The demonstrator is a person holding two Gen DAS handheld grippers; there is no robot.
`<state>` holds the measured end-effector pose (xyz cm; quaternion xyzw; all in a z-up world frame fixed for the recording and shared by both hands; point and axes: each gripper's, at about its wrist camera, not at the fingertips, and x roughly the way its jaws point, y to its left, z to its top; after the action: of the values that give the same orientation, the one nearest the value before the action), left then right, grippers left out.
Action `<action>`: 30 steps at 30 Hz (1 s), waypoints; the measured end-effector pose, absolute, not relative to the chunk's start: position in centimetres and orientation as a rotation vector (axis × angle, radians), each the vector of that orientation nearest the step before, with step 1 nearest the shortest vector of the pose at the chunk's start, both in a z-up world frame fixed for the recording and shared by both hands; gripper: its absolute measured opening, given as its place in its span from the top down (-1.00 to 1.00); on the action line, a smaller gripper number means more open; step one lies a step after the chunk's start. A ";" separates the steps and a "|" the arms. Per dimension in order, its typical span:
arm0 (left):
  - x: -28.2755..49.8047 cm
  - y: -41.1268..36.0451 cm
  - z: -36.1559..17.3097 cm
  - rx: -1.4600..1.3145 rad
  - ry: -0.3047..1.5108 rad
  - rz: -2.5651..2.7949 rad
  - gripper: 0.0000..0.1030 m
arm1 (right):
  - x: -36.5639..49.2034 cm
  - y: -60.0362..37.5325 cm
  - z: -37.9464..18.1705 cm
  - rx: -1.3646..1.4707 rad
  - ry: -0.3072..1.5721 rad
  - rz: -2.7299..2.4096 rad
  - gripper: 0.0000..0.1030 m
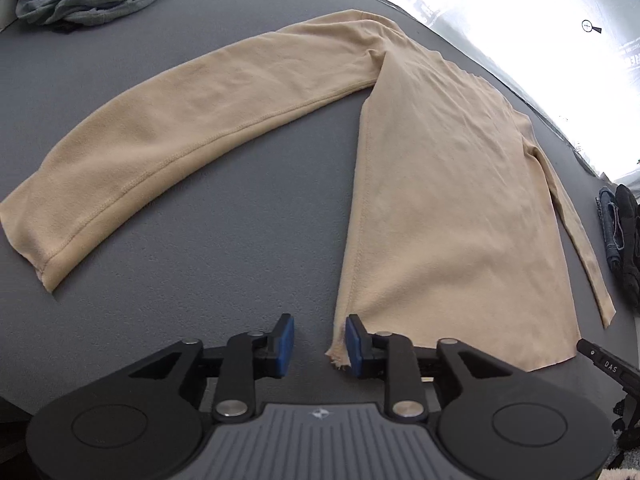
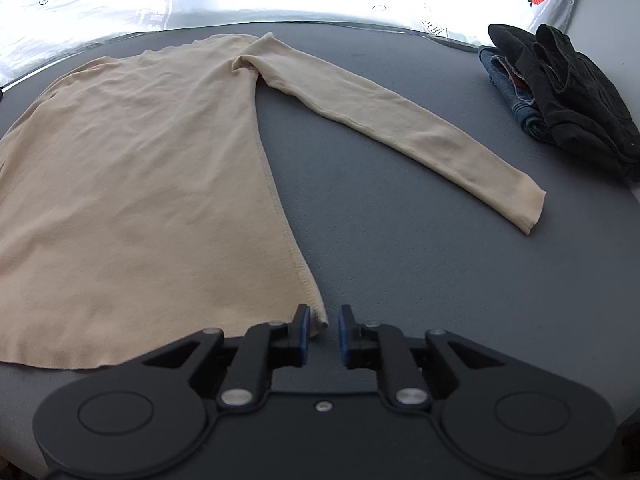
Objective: Fold clothes
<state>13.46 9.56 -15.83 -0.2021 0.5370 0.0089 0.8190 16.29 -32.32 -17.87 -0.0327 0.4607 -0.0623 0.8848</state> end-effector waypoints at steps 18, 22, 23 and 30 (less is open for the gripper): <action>8.7 26.7 -16.4 -0.645 0.899 0.545 -0.03 | 19.8 -16.9 -16.8 -0.222 0.905 0.181 -0.60; 9.6 25.7 -16.7 -0.534 0.914 0.575 0.42 | 19.8 -14.8 -17.5 -0.300 0.928 0.188 -0.62; 9.8 25.4 -16.8 -0.495 0.922 0.583 0.69 | 19.8 -14.6 -17.7 -0.307 0.937 0.185 -0.62; 9.6 25.1 -15.5 -0.579 0.862 0.544 1.00 | 19.4 -14.4 -17.9 -0.343 0.943 0.187 -0.63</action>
<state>9.63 25.10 -15.47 -0.2731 0.4067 0.2568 0.8331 19.43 -14.40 -17.89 -0.1639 0.4512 0.0895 0.8726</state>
